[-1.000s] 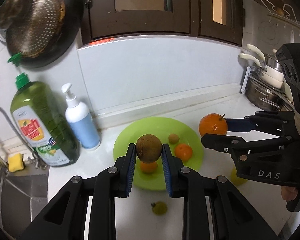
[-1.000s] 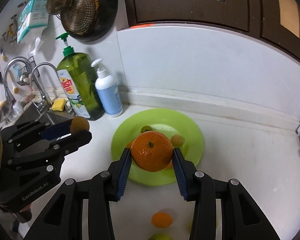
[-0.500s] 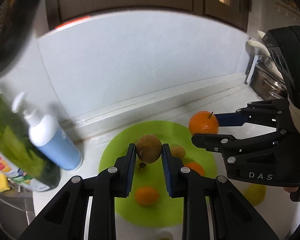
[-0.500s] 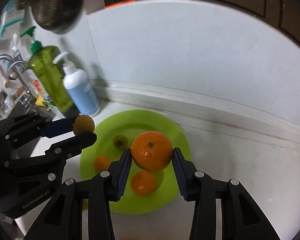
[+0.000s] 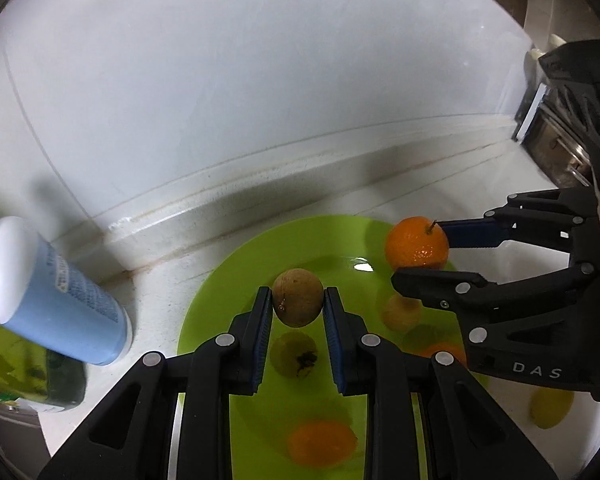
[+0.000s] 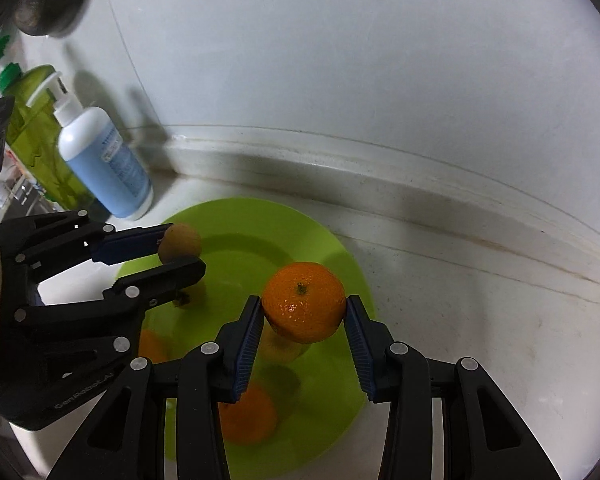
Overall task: Organize fruits
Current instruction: 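Lower the kiwi and tangerine onto the plate and open both tools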
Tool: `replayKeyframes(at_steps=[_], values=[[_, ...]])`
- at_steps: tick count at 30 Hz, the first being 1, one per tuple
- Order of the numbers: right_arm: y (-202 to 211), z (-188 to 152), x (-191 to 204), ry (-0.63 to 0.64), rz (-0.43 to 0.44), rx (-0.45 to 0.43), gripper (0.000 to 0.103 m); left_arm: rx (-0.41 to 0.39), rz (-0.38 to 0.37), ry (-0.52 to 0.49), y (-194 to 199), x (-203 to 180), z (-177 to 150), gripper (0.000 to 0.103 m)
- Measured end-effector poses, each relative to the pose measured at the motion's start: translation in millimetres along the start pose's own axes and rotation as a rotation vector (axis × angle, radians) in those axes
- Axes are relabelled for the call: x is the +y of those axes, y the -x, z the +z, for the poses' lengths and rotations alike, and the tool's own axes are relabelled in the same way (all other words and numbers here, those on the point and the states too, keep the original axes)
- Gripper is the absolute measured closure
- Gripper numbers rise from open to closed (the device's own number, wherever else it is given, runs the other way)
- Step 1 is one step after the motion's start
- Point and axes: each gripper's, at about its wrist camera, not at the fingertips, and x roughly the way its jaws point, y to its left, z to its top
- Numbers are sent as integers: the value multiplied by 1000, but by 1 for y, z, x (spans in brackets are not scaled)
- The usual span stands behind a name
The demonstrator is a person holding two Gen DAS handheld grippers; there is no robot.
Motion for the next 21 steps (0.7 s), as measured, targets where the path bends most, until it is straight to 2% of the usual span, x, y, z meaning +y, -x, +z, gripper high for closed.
replayKeyframes(at_steps=[11, 13, 21], values=[[-15, 2, -3, -1, 12, 28, 60, 19, 5, 13, -20, 4, 8, 75], [-16, 2, -2, -1, 16, 28, 60, 15, 6, 22, -19, 5, 9, 71], [-4, 2, 3, 3, 23, -4, 57, -18, 44, 27, -1, 6, 8, 66]])
